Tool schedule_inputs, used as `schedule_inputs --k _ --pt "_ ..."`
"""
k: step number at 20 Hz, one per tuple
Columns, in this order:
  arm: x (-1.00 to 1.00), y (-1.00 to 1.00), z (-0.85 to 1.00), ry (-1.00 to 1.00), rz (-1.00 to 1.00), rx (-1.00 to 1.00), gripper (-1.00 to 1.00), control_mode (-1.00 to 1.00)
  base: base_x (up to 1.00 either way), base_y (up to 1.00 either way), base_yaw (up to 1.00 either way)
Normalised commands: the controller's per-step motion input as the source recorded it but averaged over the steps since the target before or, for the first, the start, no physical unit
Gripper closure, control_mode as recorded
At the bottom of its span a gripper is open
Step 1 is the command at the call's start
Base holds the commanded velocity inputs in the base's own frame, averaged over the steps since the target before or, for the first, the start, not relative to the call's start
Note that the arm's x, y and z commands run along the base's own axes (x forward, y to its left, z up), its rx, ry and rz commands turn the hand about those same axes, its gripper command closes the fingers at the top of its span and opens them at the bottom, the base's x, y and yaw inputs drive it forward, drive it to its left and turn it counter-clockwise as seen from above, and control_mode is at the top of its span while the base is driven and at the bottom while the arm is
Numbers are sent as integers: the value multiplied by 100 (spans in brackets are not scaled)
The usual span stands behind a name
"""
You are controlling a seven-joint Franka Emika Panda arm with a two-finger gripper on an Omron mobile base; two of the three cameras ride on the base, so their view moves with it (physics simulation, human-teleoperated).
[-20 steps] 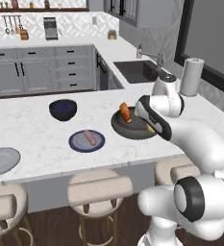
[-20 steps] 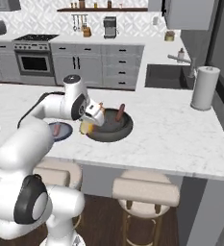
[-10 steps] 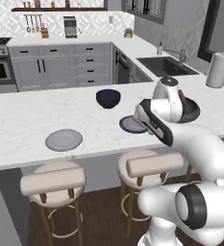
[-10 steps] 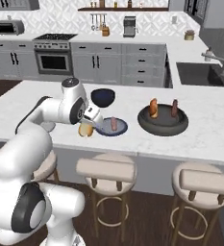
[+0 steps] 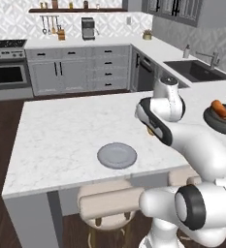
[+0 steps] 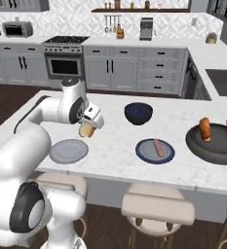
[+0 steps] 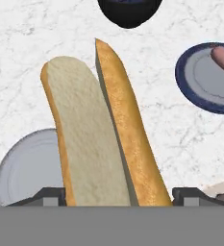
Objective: Place one bun and one sausage from the bowl on each plate.
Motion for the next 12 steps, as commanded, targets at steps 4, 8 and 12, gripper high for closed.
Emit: schedule_inputs --k 4,8,12 --pt "16 47 -16 0 0 0 100 -100 36 25 0" --pt "-11 100 -94 2 3 0 100 -100 0 0 0" --pt "0 66 -100 15 9 3 100 -100 0 0 0"
